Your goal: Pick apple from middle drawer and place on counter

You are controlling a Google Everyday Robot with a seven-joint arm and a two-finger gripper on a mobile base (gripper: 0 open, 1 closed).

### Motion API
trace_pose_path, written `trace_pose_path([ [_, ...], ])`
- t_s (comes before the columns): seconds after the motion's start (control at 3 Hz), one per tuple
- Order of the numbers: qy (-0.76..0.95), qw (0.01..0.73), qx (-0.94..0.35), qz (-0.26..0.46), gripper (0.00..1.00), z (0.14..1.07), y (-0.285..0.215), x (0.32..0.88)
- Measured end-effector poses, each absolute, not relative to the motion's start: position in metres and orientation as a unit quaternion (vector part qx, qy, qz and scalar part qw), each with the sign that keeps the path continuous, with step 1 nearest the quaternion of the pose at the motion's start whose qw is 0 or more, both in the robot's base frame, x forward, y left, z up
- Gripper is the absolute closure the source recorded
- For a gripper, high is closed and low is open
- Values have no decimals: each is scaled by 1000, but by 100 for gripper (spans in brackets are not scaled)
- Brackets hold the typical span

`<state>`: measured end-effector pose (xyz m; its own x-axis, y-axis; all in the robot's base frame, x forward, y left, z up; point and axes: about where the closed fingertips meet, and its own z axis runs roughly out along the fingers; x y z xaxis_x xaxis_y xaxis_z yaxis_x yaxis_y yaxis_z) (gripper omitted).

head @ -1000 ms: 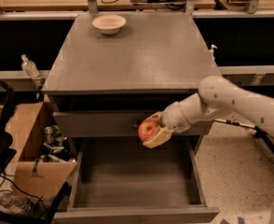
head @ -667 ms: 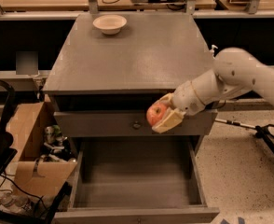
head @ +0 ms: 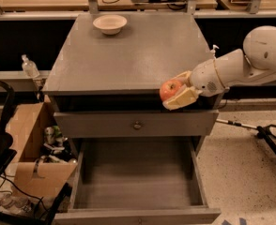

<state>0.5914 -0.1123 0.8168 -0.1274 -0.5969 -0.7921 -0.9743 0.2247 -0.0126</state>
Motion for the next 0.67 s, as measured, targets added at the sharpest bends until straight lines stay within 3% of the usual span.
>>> trace_pose_path([
  [0.67,727,471,-445,228,100,849,-104,662],
])
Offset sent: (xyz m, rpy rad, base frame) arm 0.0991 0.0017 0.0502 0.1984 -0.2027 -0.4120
